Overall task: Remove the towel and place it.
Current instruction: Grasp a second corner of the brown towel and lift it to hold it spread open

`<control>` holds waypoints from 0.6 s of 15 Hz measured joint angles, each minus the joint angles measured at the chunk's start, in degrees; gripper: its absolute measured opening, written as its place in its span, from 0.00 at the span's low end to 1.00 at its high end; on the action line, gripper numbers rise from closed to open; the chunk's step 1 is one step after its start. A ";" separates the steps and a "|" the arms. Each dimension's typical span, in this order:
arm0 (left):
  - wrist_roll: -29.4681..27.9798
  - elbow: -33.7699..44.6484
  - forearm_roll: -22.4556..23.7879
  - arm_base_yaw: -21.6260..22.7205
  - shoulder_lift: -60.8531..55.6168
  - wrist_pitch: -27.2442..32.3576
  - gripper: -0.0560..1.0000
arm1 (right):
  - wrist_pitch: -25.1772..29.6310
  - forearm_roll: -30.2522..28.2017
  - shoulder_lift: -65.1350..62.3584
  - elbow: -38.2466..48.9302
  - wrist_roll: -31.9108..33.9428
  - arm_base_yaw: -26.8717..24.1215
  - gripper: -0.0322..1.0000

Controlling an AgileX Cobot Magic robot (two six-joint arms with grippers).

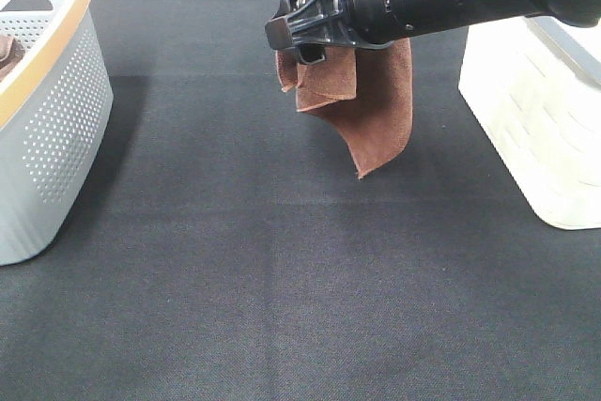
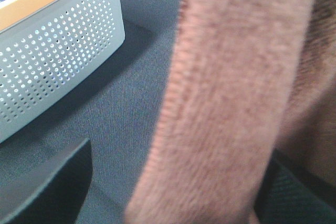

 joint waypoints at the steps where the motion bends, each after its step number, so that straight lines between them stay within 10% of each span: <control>1: 0.11 0.00 0.00 0.00 0.00 0.06 0.05 | -0.06 0.00 0.00 0.00 0.00 0.00 0.67; 9: 0.86 0.00 1.66 0.00 0.00 0.17 0.05 | 1.49 -0.06 0.00 0.00 0.00 0.00 0.42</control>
